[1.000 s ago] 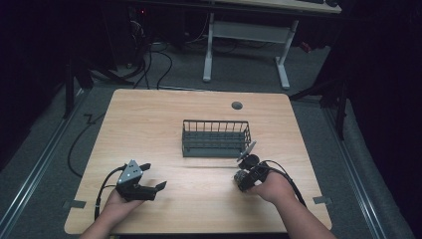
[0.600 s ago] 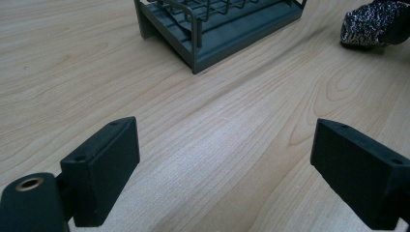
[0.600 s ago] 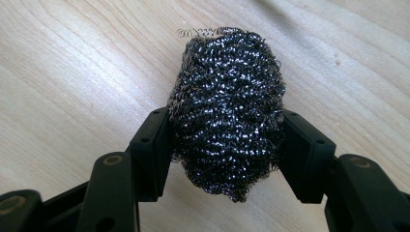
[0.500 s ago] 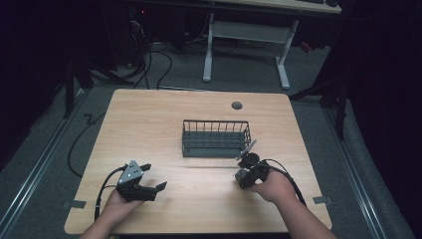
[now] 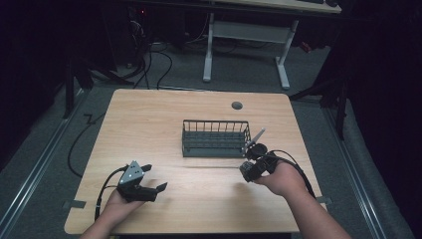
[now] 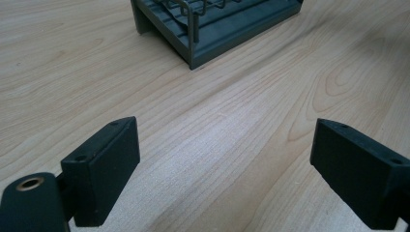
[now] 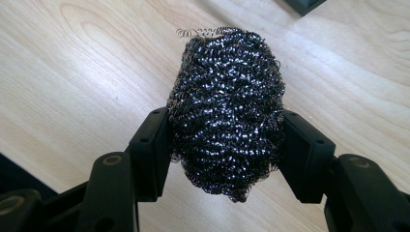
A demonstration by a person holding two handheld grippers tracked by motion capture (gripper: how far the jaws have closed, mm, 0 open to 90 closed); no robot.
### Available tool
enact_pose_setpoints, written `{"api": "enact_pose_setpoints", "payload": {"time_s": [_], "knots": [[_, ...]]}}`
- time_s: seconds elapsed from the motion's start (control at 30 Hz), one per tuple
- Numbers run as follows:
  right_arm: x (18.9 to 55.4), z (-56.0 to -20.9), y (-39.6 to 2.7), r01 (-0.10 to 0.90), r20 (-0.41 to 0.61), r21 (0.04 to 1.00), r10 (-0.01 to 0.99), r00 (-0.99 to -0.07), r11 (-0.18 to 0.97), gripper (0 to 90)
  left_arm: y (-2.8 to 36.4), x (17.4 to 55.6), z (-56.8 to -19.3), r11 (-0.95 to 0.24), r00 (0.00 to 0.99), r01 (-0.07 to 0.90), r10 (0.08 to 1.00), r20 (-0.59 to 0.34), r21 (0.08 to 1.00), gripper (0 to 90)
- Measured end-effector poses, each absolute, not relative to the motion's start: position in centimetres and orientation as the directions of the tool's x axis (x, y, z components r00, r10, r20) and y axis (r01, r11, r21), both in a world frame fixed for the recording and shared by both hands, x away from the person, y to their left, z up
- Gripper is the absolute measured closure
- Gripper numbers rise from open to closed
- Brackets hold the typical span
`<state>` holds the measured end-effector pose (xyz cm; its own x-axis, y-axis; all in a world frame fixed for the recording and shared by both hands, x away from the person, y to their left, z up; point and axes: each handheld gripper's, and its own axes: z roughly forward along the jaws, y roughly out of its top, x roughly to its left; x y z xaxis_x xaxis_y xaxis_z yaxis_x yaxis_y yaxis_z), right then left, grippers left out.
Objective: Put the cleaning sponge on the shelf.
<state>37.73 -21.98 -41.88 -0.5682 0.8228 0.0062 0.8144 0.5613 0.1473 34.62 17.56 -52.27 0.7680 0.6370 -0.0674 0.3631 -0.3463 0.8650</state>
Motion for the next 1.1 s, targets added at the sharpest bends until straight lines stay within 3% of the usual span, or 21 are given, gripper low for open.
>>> {"api": "enact_pose_setpoints", "payload": {"time_s": [0.73, 1.1], "knots": [[41.2, -36.5, -21.4, 0.851, 0.039, 0.177, 0.861, -0.507, 0.494, 43.0, 17.7, 34.6, -52.3, -0.341, 0.764, 0.371, 0.641, -0.075, 0.864, 11.2], [44.4, -35.8, -21.1, 0.861, 0.028, 0.195, 0.875, -0.483, 0.47, 43.0, 18.0, 34.6, -52.2, -0.331, 0.763, 0.372, 0.641, -0.083, 0.867, 11.3]]}}
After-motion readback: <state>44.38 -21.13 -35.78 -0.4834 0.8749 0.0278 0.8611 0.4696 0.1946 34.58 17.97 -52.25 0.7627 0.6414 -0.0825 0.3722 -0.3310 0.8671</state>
